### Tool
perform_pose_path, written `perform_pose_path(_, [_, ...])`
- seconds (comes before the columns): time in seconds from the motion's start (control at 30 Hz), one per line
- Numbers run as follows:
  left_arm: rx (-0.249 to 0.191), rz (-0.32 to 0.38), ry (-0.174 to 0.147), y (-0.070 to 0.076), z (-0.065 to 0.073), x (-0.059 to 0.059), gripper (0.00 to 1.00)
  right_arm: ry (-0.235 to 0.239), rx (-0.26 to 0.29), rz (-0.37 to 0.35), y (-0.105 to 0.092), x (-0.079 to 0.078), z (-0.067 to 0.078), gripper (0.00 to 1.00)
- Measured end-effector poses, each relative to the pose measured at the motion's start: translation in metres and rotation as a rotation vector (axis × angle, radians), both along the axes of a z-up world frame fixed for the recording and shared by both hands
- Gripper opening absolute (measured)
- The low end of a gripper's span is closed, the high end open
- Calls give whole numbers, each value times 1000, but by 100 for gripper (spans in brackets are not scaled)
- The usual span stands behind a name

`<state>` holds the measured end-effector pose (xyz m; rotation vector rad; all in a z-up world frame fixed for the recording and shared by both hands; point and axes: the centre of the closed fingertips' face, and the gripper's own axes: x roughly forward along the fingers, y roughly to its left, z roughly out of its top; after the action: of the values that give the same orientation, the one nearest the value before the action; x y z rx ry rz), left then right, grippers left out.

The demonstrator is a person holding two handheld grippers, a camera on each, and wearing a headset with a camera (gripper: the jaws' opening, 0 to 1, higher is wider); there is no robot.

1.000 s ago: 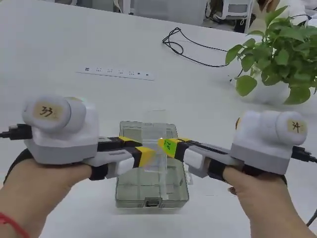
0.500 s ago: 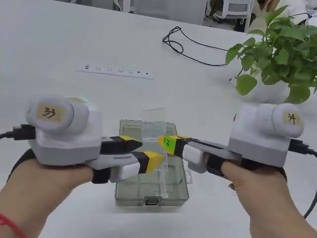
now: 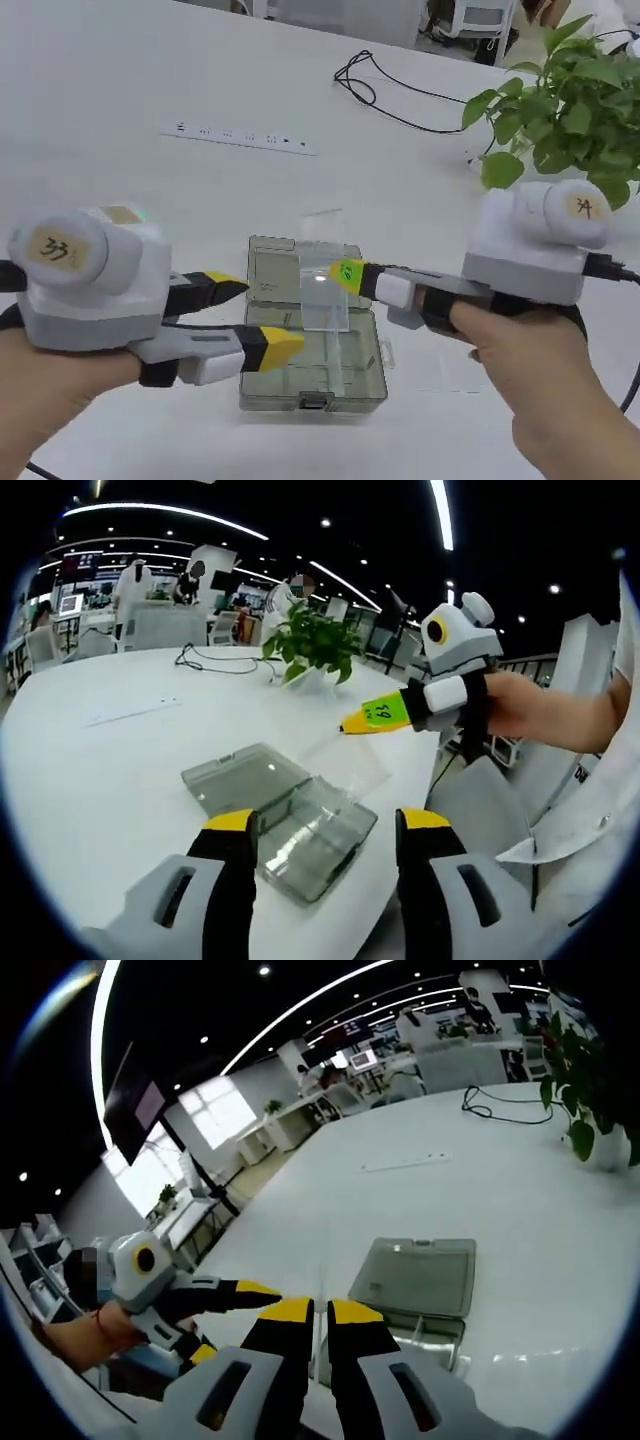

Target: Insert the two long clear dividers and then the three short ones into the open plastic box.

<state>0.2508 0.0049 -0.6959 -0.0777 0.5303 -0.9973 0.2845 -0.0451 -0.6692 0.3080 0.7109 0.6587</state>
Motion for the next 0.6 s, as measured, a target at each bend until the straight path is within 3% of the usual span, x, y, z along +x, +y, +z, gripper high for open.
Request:
perform_pose_path(0.17, [33,-44,-38,9,-8,-2,69,71,-26,-40,-1,4,-10,6])
perform_pose_path(0.23, [48,-61,-39,13,-12,-3,73,98,-47,-58,-7,11,-16,6])
perform_pose_path(0.6, [95,-175,-88,22,-30,-5,99,219,-137,-136,-1,8,-44,6])
